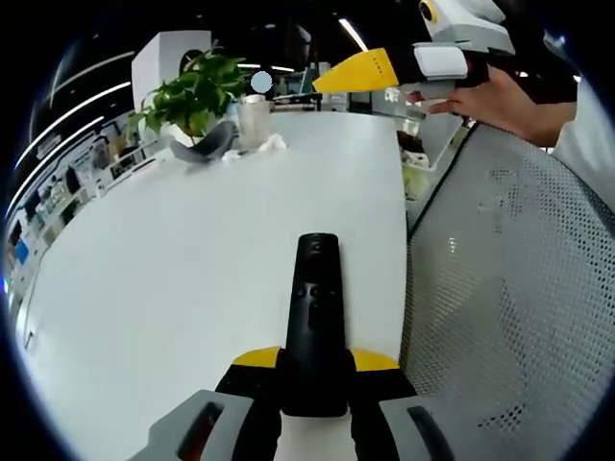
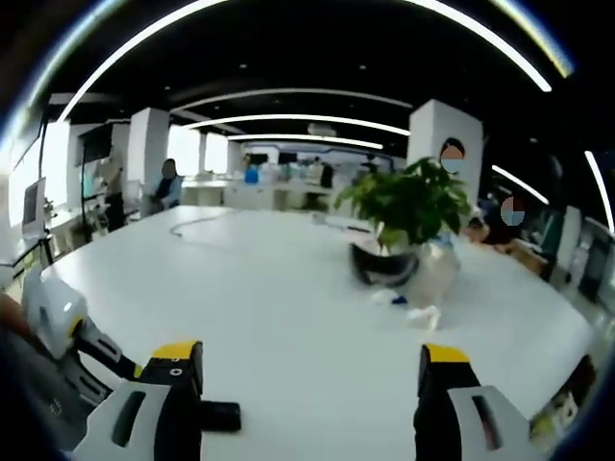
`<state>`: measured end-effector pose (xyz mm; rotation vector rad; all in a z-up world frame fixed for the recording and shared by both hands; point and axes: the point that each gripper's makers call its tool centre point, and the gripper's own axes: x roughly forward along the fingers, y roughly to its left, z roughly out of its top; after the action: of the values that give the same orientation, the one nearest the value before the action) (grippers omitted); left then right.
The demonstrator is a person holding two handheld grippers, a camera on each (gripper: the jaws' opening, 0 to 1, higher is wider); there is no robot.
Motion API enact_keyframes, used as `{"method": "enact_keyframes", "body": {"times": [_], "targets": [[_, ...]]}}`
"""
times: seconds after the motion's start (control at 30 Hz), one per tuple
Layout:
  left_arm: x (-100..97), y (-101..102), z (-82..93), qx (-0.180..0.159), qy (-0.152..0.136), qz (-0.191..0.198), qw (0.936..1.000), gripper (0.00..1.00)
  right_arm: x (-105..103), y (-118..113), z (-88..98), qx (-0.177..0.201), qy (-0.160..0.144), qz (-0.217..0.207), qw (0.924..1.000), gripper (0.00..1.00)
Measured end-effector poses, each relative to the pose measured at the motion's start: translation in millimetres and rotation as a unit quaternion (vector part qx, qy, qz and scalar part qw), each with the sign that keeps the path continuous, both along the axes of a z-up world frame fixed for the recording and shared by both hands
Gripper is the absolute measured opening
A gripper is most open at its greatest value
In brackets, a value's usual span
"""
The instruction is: Press the specified remote control buttons in sequence, fully releasing each button before pressing the next.
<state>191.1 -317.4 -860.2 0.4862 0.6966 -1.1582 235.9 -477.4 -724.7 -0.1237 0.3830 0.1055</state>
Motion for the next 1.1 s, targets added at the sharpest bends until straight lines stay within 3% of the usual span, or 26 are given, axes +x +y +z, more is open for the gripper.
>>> {"method": "enact_keyframes", "body": {"times": [0.5,1.1], "targets": [[29.6,15.6,-3.4,0.031,0.005,-0.009,0.9995,0.25,0.6,-3.0,-3.1,-0.002,0.006,-0.007,1.0000,0.91],[40.4,24.4,-4.7,0.055,0.014,-0.045,0.9974,0.24,1.5,0.8,-5.0,-0.003,0.012,0.001,0.9999,0.92]]}}
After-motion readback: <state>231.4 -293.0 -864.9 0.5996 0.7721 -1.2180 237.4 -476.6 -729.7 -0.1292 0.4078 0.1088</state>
